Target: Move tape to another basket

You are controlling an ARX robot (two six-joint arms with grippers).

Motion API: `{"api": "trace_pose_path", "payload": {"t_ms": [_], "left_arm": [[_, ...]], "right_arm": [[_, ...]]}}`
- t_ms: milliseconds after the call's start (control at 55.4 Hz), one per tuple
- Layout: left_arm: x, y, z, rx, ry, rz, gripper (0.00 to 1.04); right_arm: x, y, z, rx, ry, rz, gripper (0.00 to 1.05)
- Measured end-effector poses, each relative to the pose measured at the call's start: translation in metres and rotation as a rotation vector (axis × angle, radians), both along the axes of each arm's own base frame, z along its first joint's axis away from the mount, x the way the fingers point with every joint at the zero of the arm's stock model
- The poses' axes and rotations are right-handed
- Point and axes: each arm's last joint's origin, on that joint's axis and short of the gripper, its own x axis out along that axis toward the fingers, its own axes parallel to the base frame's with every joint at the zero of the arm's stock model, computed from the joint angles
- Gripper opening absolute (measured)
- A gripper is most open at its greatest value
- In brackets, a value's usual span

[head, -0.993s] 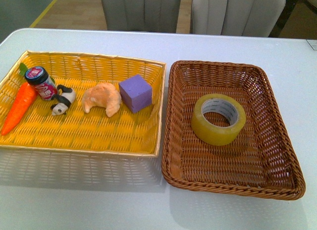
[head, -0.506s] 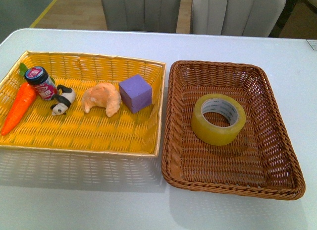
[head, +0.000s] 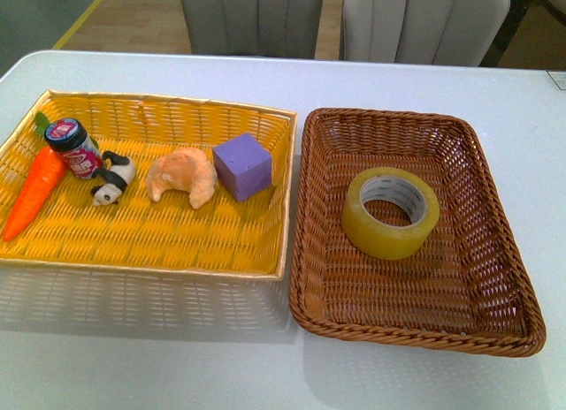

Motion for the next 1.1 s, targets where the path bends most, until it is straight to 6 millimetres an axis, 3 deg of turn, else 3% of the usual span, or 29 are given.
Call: {"api": "trace_pose_path", "payload": {"t_ms": [199,704,1102], "left_arm": [[0.0000,0.0000,0.0001,0.000,-0.001,0.000,0.04],[-0.0001,0.0000,0.0001,0.000,-0.001,0.000,0.97],[-0.0001,0.0000,0.0001,0.002,-0.001,0.000,0.96]], "right_arm": [[0.0000,0.0000,0.0000,0.000,0.000,0.000,0.96],[0.0000,0.0000,0.0000,0.000,0.000,0.000,0.96],[0.0000,0.0000,0.0000,0.000,0.000,0.000,0.96]]}}
